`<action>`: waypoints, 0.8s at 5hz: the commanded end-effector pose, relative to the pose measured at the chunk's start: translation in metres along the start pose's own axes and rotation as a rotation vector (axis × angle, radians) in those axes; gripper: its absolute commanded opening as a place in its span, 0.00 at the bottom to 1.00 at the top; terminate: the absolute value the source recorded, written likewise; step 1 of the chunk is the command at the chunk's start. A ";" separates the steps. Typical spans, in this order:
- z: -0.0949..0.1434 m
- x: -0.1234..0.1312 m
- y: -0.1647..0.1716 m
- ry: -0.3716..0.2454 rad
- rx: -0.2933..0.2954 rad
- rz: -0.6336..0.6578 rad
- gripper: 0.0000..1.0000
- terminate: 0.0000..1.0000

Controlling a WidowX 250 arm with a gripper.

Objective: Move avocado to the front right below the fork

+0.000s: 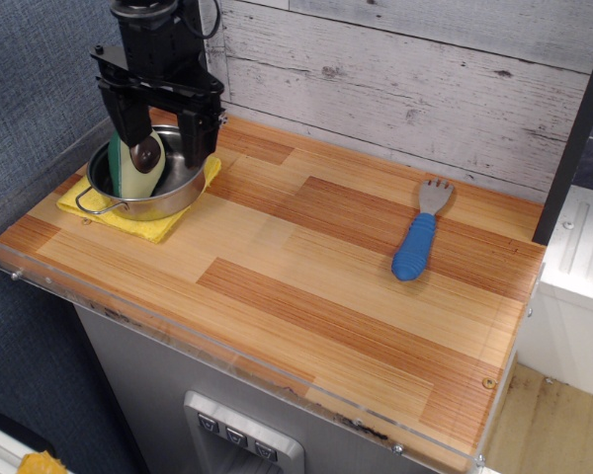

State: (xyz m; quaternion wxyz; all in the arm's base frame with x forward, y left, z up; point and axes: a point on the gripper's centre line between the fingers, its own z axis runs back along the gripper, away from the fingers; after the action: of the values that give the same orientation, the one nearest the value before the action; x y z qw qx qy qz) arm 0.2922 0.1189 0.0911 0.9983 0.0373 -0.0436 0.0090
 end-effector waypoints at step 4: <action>-0.017 -0.010 0.075 0.025 0.061 0.238 1.00 0.00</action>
State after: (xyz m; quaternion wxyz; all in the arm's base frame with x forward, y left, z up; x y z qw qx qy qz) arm 0.2789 0.1875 0.0629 0.9905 0.0484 -0.0127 0.1278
